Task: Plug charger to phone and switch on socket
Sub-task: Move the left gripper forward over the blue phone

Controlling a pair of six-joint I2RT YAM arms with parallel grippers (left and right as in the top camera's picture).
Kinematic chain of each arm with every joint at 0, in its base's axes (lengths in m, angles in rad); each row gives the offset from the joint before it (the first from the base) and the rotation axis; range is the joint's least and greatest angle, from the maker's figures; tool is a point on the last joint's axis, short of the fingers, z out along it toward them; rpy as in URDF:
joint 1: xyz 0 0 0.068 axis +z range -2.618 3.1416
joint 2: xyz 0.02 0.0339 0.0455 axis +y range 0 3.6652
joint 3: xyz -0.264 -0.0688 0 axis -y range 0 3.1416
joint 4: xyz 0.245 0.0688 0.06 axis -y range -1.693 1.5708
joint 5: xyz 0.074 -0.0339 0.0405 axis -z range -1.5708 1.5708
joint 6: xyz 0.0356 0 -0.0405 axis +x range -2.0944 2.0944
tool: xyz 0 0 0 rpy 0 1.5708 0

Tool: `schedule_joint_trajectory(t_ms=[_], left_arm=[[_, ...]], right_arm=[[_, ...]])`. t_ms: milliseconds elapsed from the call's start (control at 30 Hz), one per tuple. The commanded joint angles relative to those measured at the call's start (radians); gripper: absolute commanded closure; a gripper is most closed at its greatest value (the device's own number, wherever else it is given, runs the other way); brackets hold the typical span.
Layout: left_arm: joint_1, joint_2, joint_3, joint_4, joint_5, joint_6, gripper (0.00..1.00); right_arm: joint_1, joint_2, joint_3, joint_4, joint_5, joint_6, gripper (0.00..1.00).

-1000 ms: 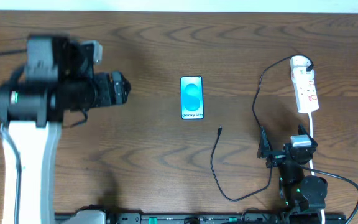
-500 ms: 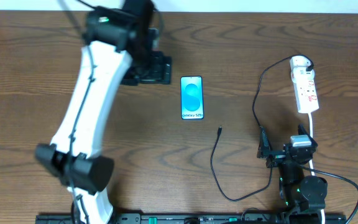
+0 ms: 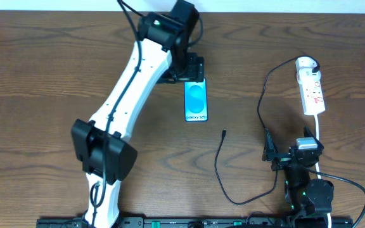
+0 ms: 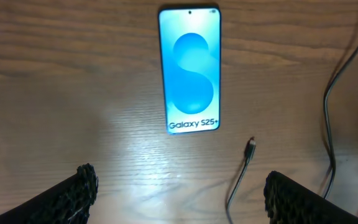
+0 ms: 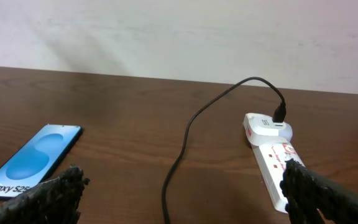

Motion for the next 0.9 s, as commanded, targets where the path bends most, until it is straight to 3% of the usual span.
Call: schedule_joint_trajectory(t_ms=[0, 367, 633, 867], left_arm=[[-0.011, 0.087, 0.002, 0.012, -0.021, -0.051, 0.12], [-0.045, 0.269, 0.002, 0.064, -0.021, -0.114, 0.12], [-0.052, 0.289, 0.000, 0.156, -0.022, -0.111, 0.12], [-0.055, 0.289, -0.056, 0.191, -0.123, -0.111, 0.12]], right_arm=[[-0.001, -0.006, -0.002, -0.004, 0.005, -0.012, 0.01], [-0.001, -0.006, -0.002, -0.004, 0.005, -0.012, 0.01], [-0.001, -0.006, -0.002, -0.004, 0.005, -0.012, 0.01], [-0.001, -0.006, -0.002, -0.004, 0.005, -0.012, 0.01]])
